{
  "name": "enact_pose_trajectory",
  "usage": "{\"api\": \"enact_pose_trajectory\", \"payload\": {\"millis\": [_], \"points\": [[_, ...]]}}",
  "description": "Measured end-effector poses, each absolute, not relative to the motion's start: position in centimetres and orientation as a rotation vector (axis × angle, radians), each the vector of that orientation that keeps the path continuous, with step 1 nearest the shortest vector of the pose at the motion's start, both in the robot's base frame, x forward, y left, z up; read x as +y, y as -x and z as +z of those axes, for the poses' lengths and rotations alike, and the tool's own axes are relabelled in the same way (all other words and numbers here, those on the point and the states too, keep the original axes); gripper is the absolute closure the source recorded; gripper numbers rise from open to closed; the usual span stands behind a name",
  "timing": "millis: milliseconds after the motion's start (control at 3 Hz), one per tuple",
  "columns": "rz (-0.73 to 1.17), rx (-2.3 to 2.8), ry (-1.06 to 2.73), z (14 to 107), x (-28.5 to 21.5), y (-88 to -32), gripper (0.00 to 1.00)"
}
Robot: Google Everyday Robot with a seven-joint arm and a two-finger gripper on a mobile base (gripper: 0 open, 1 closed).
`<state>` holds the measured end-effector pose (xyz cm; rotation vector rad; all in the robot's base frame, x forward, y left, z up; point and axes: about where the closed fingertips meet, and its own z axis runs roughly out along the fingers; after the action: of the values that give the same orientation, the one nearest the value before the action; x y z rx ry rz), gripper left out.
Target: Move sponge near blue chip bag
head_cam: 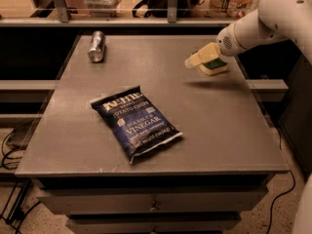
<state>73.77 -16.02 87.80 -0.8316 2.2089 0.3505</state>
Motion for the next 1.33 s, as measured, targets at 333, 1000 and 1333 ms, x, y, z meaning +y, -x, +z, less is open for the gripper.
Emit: {"api": "enact_pose_trajectory", "payload": {"millis": [333, 1000, 1333], "points": [[0.374, 2.240, 0.803, 85.7, -16.1, -74.4, 0.00], [0.406, 2.278, 0.777, 83.3, -16.3, -74.2, 0.42], [0.364, 2.279, 0.782, 84.1, -16.9, -73.3, 0.65]]}}
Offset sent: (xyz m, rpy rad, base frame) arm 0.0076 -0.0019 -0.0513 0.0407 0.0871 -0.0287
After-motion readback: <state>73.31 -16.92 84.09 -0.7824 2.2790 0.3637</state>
